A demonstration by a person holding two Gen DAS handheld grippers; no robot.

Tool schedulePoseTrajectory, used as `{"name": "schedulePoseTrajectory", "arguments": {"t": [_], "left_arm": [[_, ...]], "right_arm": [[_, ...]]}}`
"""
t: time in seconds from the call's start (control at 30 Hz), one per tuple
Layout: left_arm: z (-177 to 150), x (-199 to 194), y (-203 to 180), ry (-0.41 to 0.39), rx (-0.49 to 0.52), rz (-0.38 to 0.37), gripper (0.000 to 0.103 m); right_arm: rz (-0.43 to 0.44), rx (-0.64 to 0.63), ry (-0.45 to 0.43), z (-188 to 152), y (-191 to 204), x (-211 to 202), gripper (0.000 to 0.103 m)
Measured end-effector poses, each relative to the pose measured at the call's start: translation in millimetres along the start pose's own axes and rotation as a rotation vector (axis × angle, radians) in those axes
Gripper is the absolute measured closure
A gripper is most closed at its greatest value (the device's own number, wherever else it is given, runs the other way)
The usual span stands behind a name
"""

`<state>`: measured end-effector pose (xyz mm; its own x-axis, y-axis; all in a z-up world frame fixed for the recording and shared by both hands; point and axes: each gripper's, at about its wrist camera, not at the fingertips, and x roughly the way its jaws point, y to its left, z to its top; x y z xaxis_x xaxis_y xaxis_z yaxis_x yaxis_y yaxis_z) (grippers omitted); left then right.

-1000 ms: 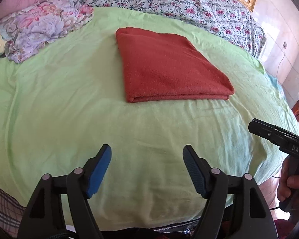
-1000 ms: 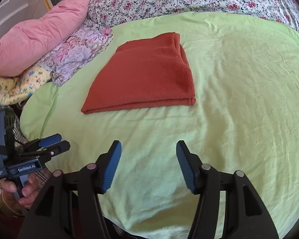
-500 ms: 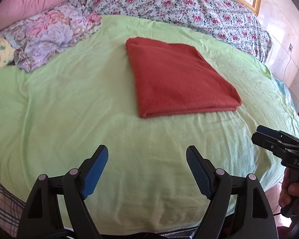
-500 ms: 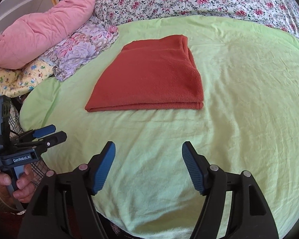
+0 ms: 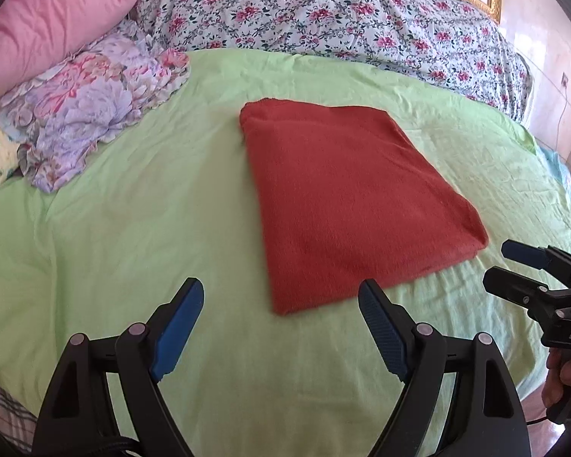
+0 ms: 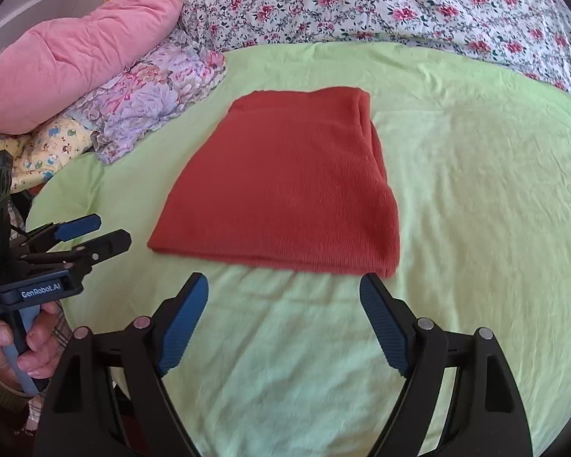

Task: Fold small clothes

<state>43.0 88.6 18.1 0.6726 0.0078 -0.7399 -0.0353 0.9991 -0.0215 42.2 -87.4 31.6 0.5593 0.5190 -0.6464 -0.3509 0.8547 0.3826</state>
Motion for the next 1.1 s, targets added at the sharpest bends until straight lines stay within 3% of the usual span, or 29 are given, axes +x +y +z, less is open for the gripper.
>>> {"name": "schedulePoseTrajectory", "arguments": {"t": [0.37, 1.1], "left_arm": [[25, 32, -3, 0.060, -0.018, 0.039, 0.018], [39, 50, -18, 0.060, 0.000, 0.116, 0.017]], "right_arm": [[0.008, -0.004, 0.023, 36, -7, 29, 0.017], [0.018, 0.019, 0.047, 57, -22, 56, 0.017]]}}
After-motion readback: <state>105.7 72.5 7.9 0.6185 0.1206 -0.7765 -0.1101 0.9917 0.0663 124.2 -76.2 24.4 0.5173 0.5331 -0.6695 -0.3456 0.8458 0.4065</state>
